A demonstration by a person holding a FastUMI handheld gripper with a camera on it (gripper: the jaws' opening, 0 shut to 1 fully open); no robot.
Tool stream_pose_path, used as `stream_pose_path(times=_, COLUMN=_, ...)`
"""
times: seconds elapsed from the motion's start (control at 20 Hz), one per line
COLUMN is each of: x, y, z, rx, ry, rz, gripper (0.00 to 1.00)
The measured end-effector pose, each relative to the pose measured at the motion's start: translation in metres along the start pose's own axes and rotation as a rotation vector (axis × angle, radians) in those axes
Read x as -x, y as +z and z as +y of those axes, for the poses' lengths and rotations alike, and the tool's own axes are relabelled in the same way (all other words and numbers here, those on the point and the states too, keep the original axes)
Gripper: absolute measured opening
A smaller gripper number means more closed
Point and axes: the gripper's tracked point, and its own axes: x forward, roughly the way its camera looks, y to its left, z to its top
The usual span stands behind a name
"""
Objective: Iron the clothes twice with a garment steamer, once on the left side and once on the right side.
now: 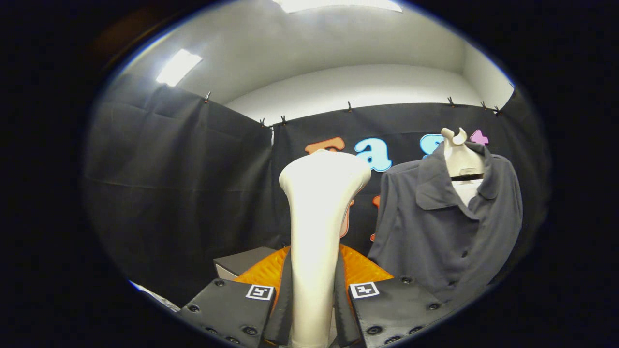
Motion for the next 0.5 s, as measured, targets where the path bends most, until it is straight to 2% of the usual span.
stream_pose_path(times=0.2, x=0.028, y=0.002, z=-0.046, rx=0.023, ry=-0.102, rz=-0.019, gripper=0.43)
stream_pose_path(times=0.5, x=0.060, y=-0.018, z=-0.113, rx=0.046, ry=-0.254, rz=-0.012, gripper=0.43)
